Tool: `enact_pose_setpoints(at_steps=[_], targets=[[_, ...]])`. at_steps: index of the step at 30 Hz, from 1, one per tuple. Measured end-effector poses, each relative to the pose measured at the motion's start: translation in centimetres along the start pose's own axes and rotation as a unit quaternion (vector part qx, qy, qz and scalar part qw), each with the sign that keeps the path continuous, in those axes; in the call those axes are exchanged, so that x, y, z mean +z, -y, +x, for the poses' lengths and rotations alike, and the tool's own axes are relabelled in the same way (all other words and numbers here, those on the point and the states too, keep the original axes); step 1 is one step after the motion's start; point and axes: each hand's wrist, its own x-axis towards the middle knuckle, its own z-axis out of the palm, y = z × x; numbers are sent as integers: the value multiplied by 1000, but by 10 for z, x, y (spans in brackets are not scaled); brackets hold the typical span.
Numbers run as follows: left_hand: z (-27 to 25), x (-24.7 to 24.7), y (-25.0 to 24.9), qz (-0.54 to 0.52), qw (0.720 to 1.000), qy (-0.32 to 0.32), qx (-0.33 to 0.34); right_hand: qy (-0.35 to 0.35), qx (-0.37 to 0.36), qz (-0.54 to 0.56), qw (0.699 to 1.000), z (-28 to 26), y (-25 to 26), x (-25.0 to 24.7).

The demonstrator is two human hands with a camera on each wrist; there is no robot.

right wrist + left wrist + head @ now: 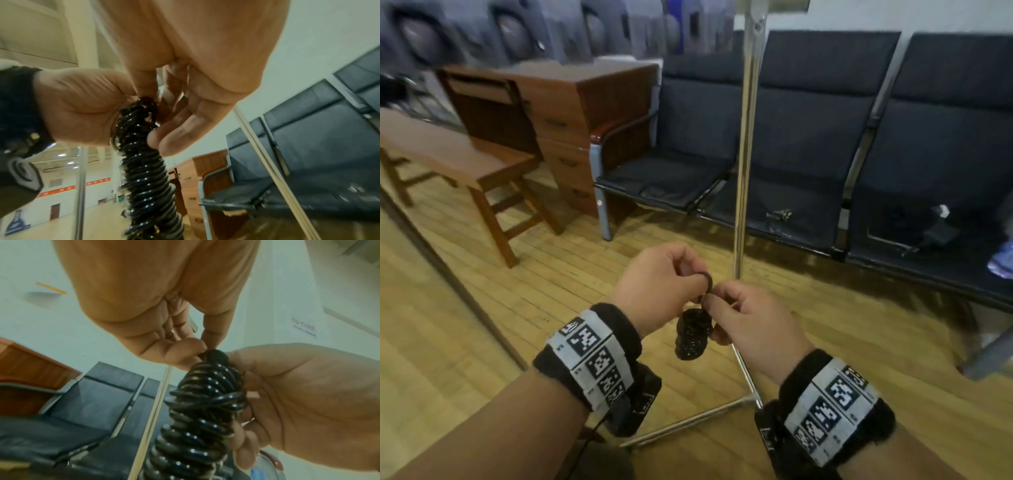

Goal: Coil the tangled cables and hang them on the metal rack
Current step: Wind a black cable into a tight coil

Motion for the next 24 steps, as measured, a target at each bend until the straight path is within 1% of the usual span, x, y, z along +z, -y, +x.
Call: enact_pose_setpoints(at_steps=[4,6,9,12,15,19,22,24], targets=[[-13,-62,-37,24,997,-53,42,-36,-94,-84,991,8,72,12],[-17,-90,-53,21,995,-74,63,-63,-126,-90,986,12,106,16],[-20,-127,-71,-4,991,-91,96,-79,-136,-85,984,21,149,15],[-21,-152,-79,-28,990,-80,117,-86,-136,-69,985,31,178,11],[-17,-161,-87,-48,989,-69,121,-101,-127,-37,986,40,195,1],[2,-158,-104,-109,986,-58,114,-131,-134,-47,981,54,203,-21],[22,-145,-118,-194,975,-52,94,-159,-130,-42,978,68,203,-44],[38,-131,-126,-283,957,-37,59,-182,-118,-29,976,77,201,-61]])
